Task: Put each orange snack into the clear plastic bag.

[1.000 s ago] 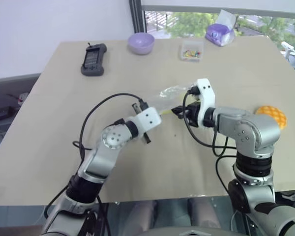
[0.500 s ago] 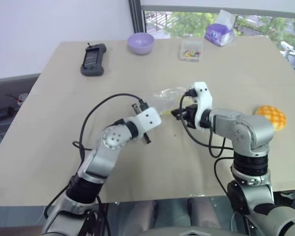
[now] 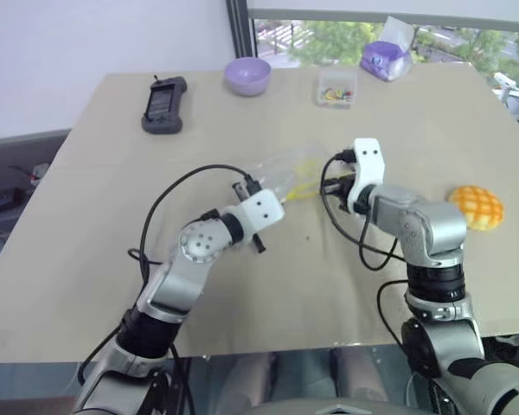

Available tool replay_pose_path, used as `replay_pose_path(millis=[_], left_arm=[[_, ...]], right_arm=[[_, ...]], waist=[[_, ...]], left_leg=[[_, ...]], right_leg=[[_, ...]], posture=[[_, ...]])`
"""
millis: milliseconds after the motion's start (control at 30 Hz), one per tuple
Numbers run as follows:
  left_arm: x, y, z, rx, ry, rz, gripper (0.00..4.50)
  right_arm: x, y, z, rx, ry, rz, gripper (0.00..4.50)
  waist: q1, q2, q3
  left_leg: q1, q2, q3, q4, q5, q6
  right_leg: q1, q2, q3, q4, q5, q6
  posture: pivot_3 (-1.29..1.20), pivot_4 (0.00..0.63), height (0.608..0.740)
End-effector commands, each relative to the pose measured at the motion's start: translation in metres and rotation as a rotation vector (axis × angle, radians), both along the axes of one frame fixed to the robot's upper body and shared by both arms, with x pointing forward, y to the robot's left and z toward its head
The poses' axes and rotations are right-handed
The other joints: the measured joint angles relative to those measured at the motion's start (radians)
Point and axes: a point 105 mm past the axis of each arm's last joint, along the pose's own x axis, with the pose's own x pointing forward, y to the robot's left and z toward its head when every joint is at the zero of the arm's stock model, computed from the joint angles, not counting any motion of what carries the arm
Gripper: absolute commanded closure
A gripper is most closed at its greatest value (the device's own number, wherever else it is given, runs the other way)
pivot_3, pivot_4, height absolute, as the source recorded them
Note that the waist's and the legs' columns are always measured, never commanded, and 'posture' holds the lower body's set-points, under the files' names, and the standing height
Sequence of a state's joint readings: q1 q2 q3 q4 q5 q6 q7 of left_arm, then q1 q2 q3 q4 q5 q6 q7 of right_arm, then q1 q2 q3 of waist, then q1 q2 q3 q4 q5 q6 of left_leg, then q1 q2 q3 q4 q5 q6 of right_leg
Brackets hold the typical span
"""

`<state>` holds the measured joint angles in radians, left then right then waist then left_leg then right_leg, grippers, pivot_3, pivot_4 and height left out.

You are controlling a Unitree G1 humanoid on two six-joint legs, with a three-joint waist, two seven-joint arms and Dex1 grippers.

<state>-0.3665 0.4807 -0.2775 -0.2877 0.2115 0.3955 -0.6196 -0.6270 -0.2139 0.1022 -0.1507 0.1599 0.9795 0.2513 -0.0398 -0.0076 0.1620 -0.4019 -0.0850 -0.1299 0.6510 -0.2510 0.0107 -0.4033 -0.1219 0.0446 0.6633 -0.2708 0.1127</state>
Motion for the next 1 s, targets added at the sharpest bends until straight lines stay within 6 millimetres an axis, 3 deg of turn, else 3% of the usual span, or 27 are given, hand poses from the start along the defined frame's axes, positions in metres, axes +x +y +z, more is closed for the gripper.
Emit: replay_pose_path(millis=[33, 267, 433, 600, 700, 867, 1000], left_arm=[[-0.003, -0.006, 0.012, -0.010, -0.048, -0.039, 4.50], [-0.002, -0.008, 0.012, -0.013, -0.051, -0.050, 4.50], [-0.001, -0.009, 0.013, -0.013, -0.054, -0.052, 4.50], [-0.001, -0.008, 0.011, -0.010, -0.051, -0.053, 4.50], [0.000, -0.007, 0.010, -0.007, -0.049, -0.054, 4.50], [-0.001, -0.009, 0.010, -0.008, -0.047, -0.062, 4.50], [-0.001, -0.011, 0.009, -0.010, -0.046, -0.067, 4.50]], right_arm=[[-0.010, 0.023, 0.004, -0.057, -0.128, 0.176, 4.48], [-0.020, 0.047, 0.015, 0.081, -0.147, 0.286, 4.48], [-0.028, 0.036, 0.014, 0.047, -0.098, 0.338, 4.48], [-0.069, 0.031, 0.013, 0.116, 0.080, 0.549, 4.48], [-0.077, 0.022, 0.026, 0.174, 0.112, 0.579, 4.48], [-0.061, 0.007, 0.049, 0.349, 0.126, 0.482, 4.48], [-0.050, 0.004, 0.050, 0.408, 0.155, 0.405, 4.48]], waist=[[-0.003, 0.000, 0.000], [-0.004, 0.000, 0.000], [0.003, 0.000, 0.000], [0.002, 0.000, 0.000], [-0.002, 0.000, 0.000], [0.001, 0.000, 0.000], [0.002, 0.000, 0.000]], left_leg=[[0.000, 0.000, 0.000, 0.000, 0.000, 0.000], [0.000, 0.002, 0.001, 0.000, 0.000, 0.000], [0.000, 0.001, 0.000, 0.000, 0.000, 0.000], [0.000, 0.001, 0.000, 0.000, 0.000, 0.000], [0.000, 0.001, 0.001, 0.000, 0.000, 0.000], [0.000, 0.001, 0.000, 0.000, -0.001, 0.002], [0.000, 0.001, 0.000, 0.000, 0.000, 0.000]], right_leg=[[0.000, 0.000, 0.000, 0.000, 0.000, 0.000], [0.000, 0.002, 0.002, 0.001, 0.000, 0.000], [0.000, 0.001, 0.001, 0.001, 0.000, 0.000], [0.000, 0.001, 0.001, 0.000, 0.000, 0.000], [0.000, 0.001, 0.001, 0.000, 0.000, 0.000], [0.001, 0.001, 0.001, 0.001, 0.000, 0.000], [0.000, 0.001, 0.001, 0.001, 0.000, 0.000]], posture=[[0.00, 0.150, 0.740], [0.00, 0.150, 0.740], [0.00, 0.150, 0.740], [0.00, 0.150, 0.740], [0.00, 0.150, 0.740], [0.00, 0.150, 0.740], [0.00, 0.150, 0.740]])
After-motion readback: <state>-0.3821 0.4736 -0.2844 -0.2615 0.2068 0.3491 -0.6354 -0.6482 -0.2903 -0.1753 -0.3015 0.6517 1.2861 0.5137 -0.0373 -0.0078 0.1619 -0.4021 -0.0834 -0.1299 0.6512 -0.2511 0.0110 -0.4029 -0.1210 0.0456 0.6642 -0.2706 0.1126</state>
